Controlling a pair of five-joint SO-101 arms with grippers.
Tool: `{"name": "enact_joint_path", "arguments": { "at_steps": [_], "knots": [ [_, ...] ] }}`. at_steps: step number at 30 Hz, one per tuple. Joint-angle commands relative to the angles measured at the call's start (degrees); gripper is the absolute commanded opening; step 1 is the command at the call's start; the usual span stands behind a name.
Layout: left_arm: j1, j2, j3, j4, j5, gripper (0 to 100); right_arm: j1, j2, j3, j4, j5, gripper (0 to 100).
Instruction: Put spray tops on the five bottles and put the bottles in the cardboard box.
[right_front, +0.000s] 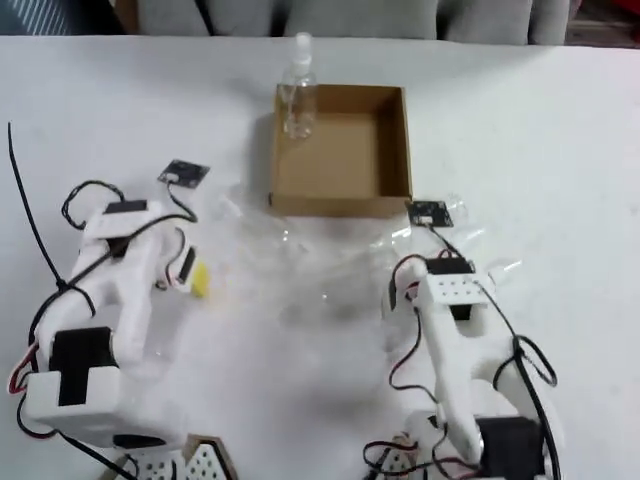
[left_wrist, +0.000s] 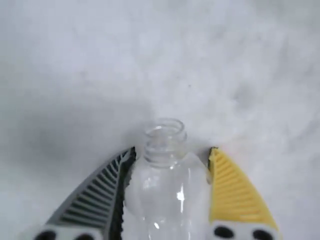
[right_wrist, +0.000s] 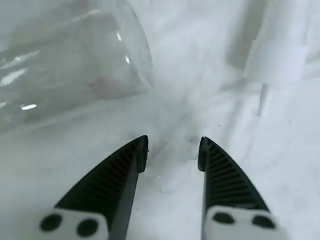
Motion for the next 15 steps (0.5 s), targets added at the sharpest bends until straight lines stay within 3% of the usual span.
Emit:
{"name": "enact_joint_path", "arguments": {
  "at_steps": [1, 3, 6, 15],
  "knots": [
    [-1.54, -0.66, -2.37, -1.58, -1.49, 2, -2.15, 4.26, -2.64, -0.31, -0.09, 13.3],
    [-1.54, -0.66, -2.37, -1.58, -1.58, 2, -3.47, 6.20, -2.90, -0.57, 0.00, 11.5],
    [-1.54, -0.66, -2.37, -1.49, -1.76, 2, -3.82, 8.13, -4.31, -0.31, 4.84, 1.2],
    [-1.54, -0.66, -2.37, -1.41, -1.76, 2, -2.07, 7.96, -9.23, 3.82, 11.52, 1.6]
  ]
}}
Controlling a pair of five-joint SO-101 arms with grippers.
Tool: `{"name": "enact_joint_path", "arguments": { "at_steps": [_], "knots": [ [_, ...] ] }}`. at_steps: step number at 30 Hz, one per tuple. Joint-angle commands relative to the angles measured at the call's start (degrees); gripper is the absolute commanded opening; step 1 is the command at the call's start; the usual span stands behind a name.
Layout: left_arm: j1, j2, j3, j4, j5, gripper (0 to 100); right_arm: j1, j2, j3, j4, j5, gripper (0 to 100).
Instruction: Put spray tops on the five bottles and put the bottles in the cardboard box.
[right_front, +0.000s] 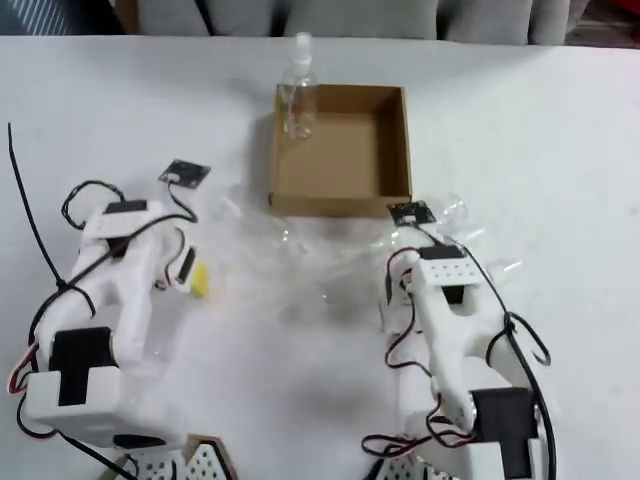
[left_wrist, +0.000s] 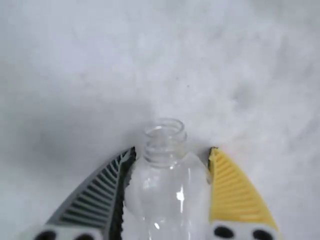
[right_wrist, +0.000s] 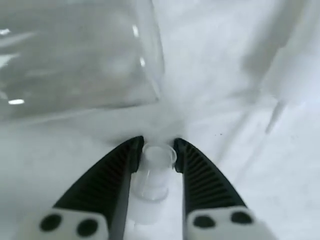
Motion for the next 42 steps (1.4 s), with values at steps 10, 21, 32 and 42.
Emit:
{"name": "enact_joint_path", "arguments": {
  "at_steps": [10, 21, 32, 42],
  "knots": [
    [-1.80, -0.66, -2.37, -1.14, -0.79, 2, 24.31, 0.22, -23.38, 10.95, 22.42, 1.6],
    [-1.80, -0.66, -2.37, -1.05, -0.79, 2, 46.64, 5.14, -28.22, 0.75, 36.92, 1.7],
    [-1.80, -0.84, -1.49, -1.41, -0.79, 2, 46.55, 27.12, -39.21, -7.78, 37.71, 18.4],
    [-1.80, -0.84, -1.58, -1.41, -0.79, 2, 48.84, 20.53, -46.24, 14.55, 37.71, 14.6]
  ]
}}
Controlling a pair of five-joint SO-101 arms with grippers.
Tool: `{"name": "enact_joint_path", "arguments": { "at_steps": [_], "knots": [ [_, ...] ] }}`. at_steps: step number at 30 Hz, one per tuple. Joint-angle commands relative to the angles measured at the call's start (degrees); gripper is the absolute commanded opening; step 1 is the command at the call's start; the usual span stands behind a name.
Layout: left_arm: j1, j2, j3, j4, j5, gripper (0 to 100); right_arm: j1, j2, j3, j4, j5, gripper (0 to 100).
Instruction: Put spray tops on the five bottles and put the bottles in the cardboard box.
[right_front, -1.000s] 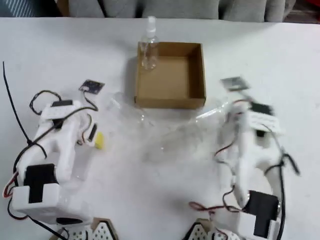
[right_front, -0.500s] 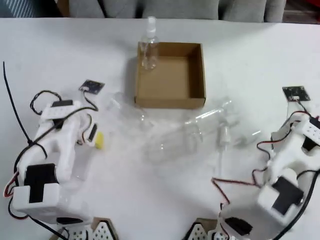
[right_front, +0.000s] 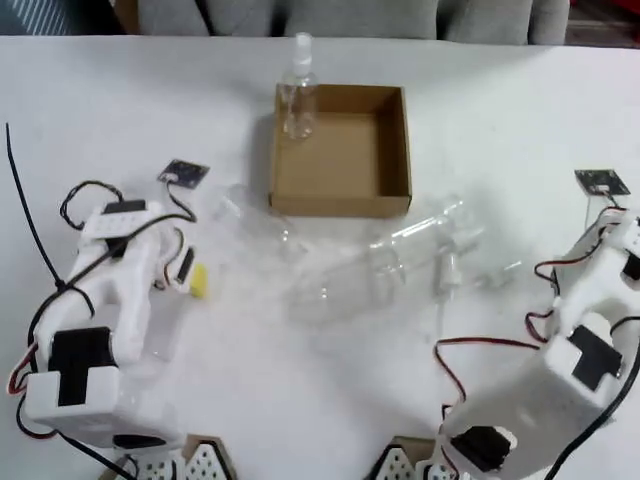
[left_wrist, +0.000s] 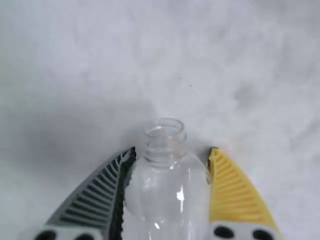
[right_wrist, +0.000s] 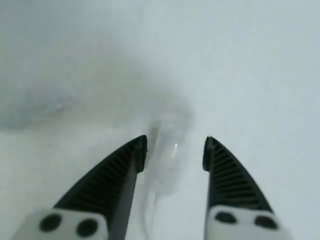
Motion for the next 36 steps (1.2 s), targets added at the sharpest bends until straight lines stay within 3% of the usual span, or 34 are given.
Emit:
{"name": "enact_joint_path", "arguments": {
  "at_steps": [1, 11, 28, 32, 36],
  "knots": [
    [-1.45, -0.84, -1.58, -1.41, -0.79, 2, 1.54, -7.08, -1.14, 5.76, 0.53, 14.6],
    [-1.45, -0.84, -1.58, -1.41, -0.79, 2, 3.30, -17.10, 17.49, -8.57, 0.62, 14.6],
    [-1.45, -0.92, -1.49, -1.41, -0.79, 2, 2.15, -8.75, 18.29, -16.84, -3.52, 14.1],
    [-1.45, -0.92, -1.49, -1.41, -0.79, 2, 1.36, -8.40, 18.29, -18.42, -3.52, 1.9],
    [-1.45, -0.92, -1.49, -1.41, -0.79, 2, 1.71, -9.80, 17.05, -17.80, -3.52, 1.5]
  ]
}}
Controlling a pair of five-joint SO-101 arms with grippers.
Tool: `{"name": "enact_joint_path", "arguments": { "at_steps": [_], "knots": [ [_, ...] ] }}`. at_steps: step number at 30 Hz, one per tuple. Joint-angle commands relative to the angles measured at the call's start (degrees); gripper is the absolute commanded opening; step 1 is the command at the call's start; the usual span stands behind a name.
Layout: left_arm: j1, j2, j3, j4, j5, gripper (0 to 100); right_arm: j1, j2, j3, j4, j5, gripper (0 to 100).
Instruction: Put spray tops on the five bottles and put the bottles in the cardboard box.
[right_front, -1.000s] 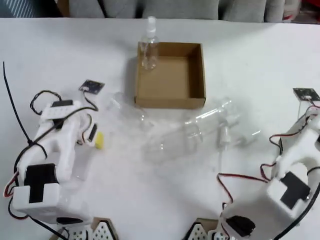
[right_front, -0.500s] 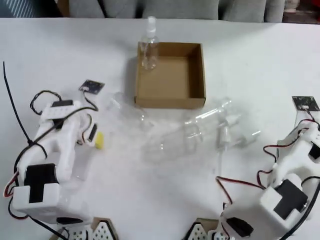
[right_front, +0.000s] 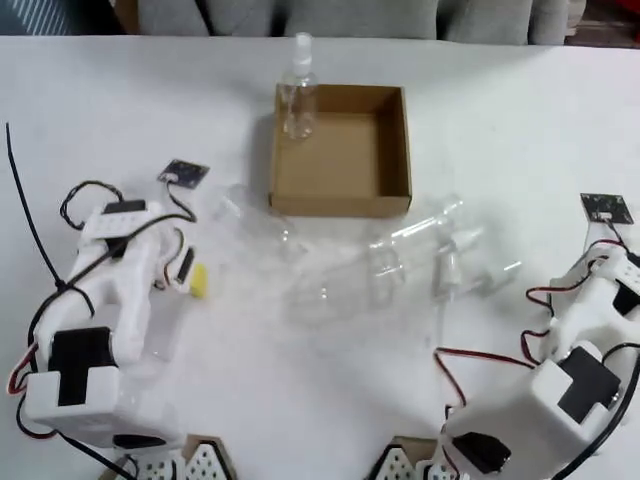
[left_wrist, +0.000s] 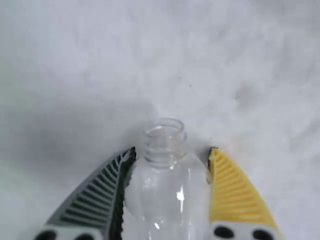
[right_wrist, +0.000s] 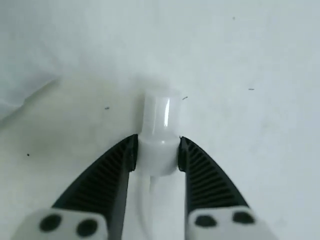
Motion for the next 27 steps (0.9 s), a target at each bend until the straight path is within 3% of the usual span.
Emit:
{"name": "enact_joint_path", "arguments": {
  "at_steps": [1, 8, 12, 19, 27],
  "knots": [
    [-1.45, -0.92, -1.49, -1.41, -0.79, 2, -0.40, -2.51, -3.43, 1.27, -0.35, 1.5],
    [-0.48, -1.71, -2.55, -1.14, -0.35, 2, 2.86, -14.02, -12.22, 19.38, 0.09, 1.6],
    [1.01, -9.71, -2.55, 0.70, -0.26, 2, 2.95, -20.44, -10.81, 24.84, -0.18, 1.6],
    [7.52, -32.92, -2.55, 6.59, 5.36, 2, -3.03, -29.67, 3.16, 25.01, -0.35, 1.6],
    [18.42, -51.30, -2.46, 5.89, 13.80, 2, -12.79, -41.89, 4.31, 20.97, -0.35, 1.7]
  ]
}}
